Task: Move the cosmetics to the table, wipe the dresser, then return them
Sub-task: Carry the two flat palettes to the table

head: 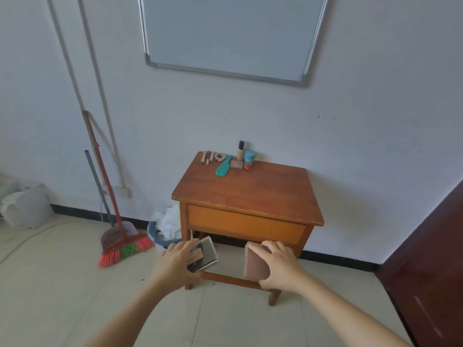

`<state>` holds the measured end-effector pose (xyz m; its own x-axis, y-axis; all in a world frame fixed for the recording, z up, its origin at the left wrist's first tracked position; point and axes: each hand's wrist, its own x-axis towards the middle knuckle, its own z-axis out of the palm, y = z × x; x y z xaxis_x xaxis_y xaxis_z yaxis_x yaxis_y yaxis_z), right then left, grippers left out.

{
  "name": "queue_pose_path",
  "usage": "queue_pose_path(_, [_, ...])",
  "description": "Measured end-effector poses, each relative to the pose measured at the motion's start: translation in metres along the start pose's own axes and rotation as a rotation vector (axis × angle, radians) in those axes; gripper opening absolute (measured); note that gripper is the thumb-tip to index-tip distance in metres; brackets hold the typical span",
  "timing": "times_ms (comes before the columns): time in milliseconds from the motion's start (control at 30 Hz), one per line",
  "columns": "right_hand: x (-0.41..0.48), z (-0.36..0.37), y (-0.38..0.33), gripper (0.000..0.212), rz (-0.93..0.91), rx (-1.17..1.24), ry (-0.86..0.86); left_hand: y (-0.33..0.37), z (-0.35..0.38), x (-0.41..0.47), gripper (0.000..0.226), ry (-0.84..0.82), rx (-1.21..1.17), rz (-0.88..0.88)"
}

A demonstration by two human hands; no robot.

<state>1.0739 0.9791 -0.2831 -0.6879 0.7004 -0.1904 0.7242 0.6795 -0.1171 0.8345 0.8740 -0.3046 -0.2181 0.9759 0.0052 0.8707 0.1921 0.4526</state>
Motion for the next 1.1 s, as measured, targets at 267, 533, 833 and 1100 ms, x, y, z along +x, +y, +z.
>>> queue_pose_path(267, [0.086, -0.048, 0.121, 0.084, 0.070, 0.015, 0.040, 0.065, 0.011, 0.159, 0.071, 0.009, 0.038, 0.080])
queue_pose_path(533, [0.149, -0.034, 0.189, 0.085, 0.110, 0.029, -0.062, 0.079, 0.052, 0.258, 0.072, -0.131, 0.038, 0.075])
queue_pose_path(833, [0.244, -0.067, 0.263, 0.087, 0.224, 0.026, -0.053, 0.088, 0.066, 0.407, 0.074, -0.250, 0.033, 0.109])
queue_pose_path(1100, [0.326, -0.085, 0.311, 0.088, 0.327, 0.027, -0.063, 0.093, 0.074, 0.518, 0.073, -0.314, 0.108, 0.255])
